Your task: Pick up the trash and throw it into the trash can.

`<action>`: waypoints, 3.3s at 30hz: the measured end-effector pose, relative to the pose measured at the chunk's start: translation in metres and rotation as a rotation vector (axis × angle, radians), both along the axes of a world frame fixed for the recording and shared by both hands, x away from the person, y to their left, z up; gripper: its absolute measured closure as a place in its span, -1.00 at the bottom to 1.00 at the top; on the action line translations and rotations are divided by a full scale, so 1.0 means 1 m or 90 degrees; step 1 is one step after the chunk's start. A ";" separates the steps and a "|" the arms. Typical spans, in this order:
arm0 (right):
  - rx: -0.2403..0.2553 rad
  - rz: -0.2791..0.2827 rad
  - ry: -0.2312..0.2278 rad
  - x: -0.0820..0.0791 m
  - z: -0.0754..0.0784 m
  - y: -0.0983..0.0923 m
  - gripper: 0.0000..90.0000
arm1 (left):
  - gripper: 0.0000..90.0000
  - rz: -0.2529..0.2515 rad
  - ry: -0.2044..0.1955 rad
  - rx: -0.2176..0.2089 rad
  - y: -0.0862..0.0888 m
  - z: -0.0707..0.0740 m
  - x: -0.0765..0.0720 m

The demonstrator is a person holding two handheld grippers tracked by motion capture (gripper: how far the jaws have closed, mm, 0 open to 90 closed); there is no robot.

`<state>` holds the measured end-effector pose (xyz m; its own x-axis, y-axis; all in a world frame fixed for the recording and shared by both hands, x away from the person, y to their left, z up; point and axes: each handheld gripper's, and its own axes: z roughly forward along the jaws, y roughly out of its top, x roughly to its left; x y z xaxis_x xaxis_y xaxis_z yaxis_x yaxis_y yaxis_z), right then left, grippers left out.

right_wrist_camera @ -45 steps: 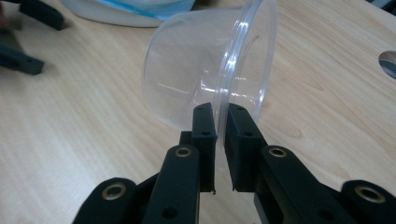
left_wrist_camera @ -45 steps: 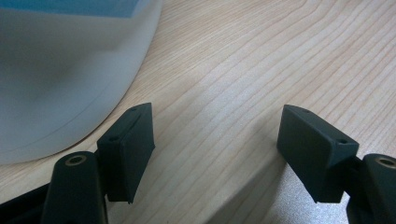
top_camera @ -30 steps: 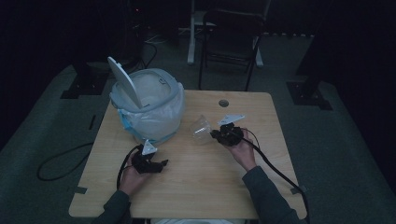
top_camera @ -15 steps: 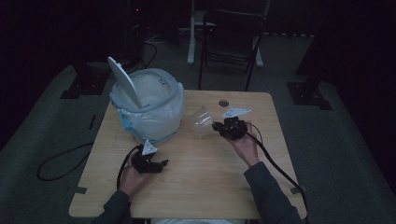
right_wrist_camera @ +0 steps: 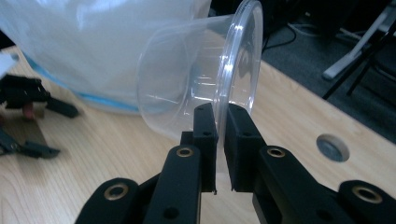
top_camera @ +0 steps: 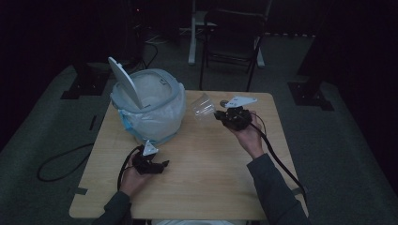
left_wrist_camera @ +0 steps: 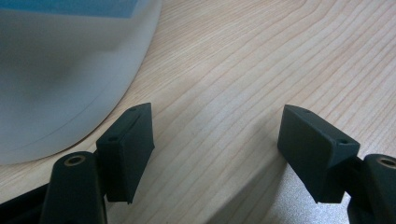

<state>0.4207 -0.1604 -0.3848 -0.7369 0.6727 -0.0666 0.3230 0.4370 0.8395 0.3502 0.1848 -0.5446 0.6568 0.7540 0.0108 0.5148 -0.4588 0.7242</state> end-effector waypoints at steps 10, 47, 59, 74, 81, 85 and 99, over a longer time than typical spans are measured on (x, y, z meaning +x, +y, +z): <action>0.016 -0.002 -0.031 0.003 0.027 0.000 0.85 | -0.38 0.001 0.001 -0.004 0.000 0.000 0.000; 0.060 -0.006 -0.068 0.027 0.095 0.009 0.86 | -0.38 0.000 0.001 -0.002 0.000 0.000 0.000; 0.063 -0.012 -0.088 0.036 0.115 0.014 0.86 | -0.38 0.000 0.002 -0.003 0.000 0.000 0.000; 0.058 -0.007 -0.106 0.042 0.138 0.030 0.86 | -0.38 -0.001 0.002 -0.001 0.000 0.000 0.000; 0.055 -0.003 -0.109 0.044 0.145 0.037 0.86 | -0.38 -0.001 0.003 -0.001 0.000 0.000 0.000; 0.053 -0.001 -0.111 0.044 0.149 0.042 0.86 | -0.38 -0.001 0.002 -0.001 0.000 0.000 0.000; 0.048 0.015 -0.115 0.048 0.158 0.064 0.86 | -0.38 -0.001 0.002 -0.001 0.000 0.000 0.000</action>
